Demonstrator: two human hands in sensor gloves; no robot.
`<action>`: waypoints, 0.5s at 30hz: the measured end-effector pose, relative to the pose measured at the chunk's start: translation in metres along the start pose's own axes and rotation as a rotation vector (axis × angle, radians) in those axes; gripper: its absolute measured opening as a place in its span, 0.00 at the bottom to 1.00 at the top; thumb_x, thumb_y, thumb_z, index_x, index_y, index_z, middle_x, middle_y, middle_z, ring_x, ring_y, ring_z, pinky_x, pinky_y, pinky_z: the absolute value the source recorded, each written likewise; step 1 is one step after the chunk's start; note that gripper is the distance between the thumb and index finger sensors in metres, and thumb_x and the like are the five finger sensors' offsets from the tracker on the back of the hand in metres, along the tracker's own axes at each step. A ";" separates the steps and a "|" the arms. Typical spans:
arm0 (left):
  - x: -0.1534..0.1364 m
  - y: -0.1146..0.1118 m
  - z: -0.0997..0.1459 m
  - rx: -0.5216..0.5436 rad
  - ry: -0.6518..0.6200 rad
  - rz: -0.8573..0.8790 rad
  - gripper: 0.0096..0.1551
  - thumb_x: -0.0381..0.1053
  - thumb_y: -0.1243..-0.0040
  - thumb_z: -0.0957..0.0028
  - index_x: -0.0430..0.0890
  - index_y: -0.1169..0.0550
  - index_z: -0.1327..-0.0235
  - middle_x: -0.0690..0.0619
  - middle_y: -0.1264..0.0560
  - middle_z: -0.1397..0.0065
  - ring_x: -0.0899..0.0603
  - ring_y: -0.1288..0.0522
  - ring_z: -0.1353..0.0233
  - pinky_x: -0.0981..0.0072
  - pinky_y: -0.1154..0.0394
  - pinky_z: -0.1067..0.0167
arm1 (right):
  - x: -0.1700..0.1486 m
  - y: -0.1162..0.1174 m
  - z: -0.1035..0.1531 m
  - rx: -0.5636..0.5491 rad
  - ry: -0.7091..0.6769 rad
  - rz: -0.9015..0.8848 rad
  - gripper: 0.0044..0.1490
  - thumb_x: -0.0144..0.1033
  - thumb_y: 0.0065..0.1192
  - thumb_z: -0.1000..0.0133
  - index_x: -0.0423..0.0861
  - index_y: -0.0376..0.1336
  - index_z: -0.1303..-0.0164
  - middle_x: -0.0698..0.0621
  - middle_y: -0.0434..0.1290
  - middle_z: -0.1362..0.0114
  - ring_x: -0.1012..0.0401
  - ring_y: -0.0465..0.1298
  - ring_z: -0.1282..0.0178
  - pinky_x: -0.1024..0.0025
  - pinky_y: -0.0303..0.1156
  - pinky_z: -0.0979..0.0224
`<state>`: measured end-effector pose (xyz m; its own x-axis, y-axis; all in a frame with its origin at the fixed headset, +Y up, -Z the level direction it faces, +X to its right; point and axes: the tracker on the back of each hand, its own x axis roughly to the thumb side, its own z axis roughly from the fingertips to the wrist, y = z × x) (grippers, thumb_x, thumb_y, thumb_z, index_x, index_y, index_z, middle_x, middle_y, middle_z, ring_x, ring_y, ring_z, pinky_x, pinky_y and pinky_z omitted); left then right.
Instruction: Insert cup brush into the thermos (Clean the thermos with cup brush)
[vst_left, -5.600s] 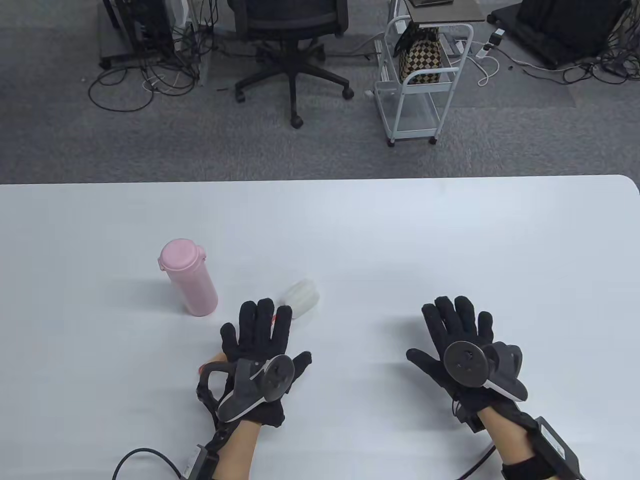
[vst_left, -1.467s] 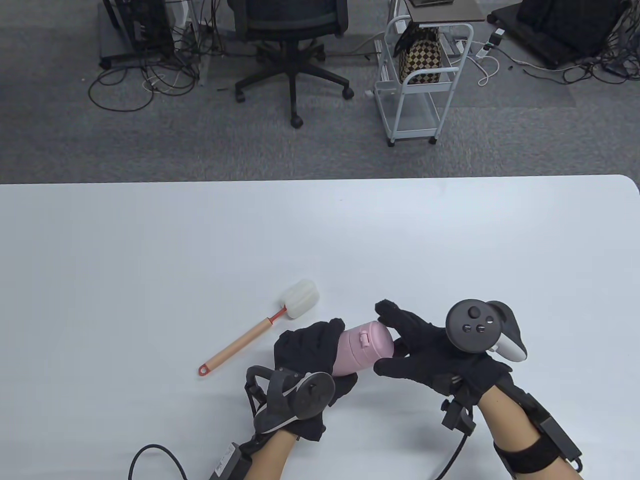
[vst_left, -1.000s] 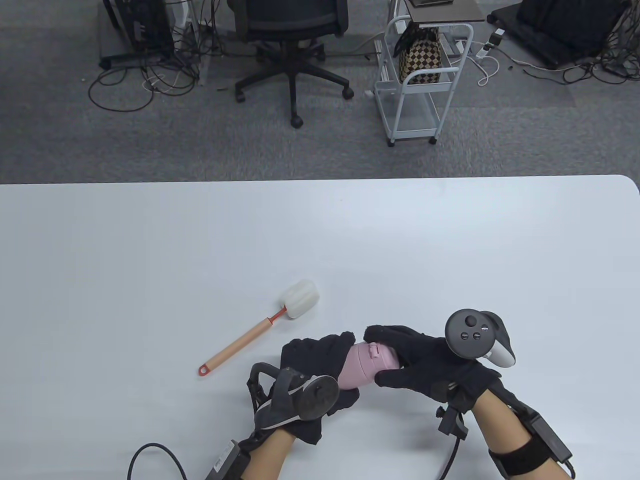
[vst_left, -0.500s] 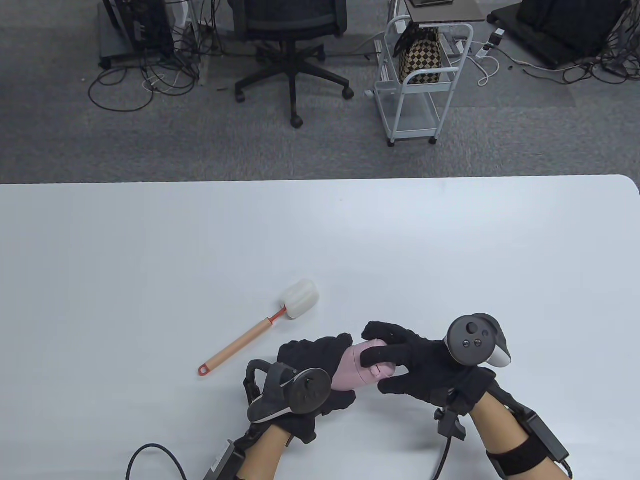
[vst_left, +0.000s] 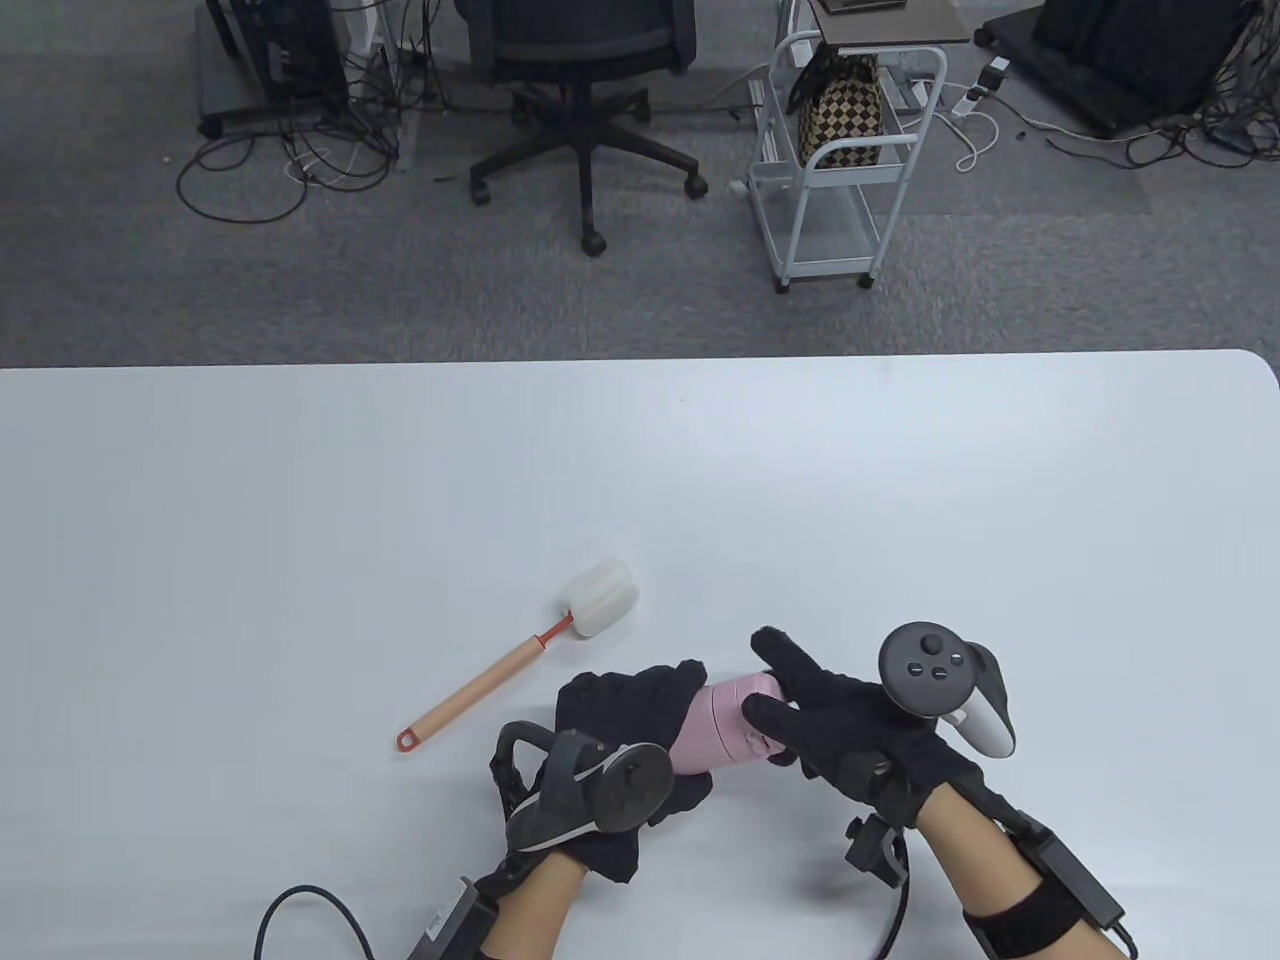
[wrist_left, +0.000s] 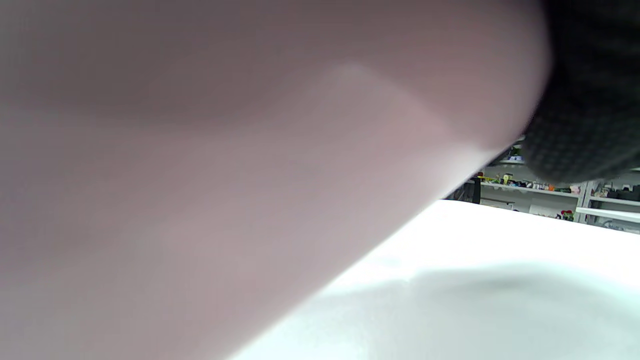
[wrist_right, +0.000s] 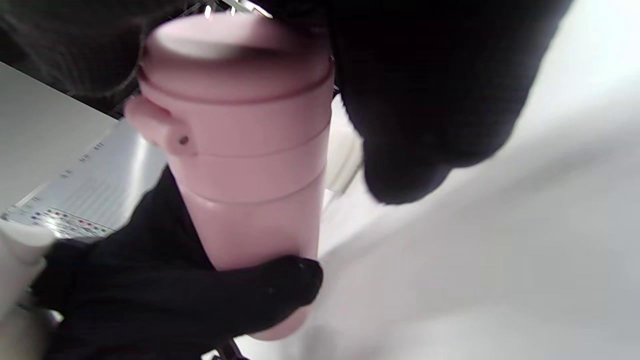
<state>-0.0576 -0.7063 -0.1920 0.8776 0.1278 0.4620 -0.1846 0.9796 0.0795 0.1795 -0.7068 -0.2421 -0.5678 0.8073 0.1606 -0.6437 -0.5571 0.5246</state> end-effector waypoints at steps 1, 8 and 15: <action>0.001 0.000 0.000 -0.010 -0.004 -0.013 0.69 0.79 0.28 0.75 0.54 0.40 0.19 0.47 0.37 0.16 0.35 0.31 0.25 0.37 0.32 0.32 | 0.001 0.001 0.000 0.007 -0.013 -0.007 0.62 0.75 0.56 0.40 0.35 0.50 0.17 0.41 0.76 0.34 0.58 0.87 0.53 0.75 0.84 0.57; -0.003 0.002 0.000 -0.033 0.003 0.073 0.69 0.80 0.28 0.75 0.54 0.39 0.19 0.47 0.36 0.17 0.35 0.30 0.26 0.37 0.31 0.32 | 0.008 -0.004 -0.002 0.086 -0.165 -0.064 0.59 0.57 0.73 0.40 0.37 0.46 0.15 0.33 0.66 0.24 0.52 0.80 0.39 0.59 0.78 0.42; -0.005 0.001 -0.001 -0.054 -0.005 0.092 0.69 0.80 0.28 0.75 0.54 0.39 0.19 0.47 0.36 0.17 0.35 0.30 0.26 0.37 0.31 0.32 | 0.010 -0.008 -0.001 0.120 -0.261 -0.044 0.50 0.37 0.85 0.42 0.56 0.53 0.17 0.41 0.59 0.15 0.42 0.70 0.25 0.39 0.66 0.27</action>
<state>-0.0620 -0.7056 -0.1949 0.8556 0.2169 0.4699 -0.2400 0.9707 -0.0110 0.1783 -0.6946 -0.2460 -0.3793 0.8618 0.3368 -0.5908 -0.5057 0.6287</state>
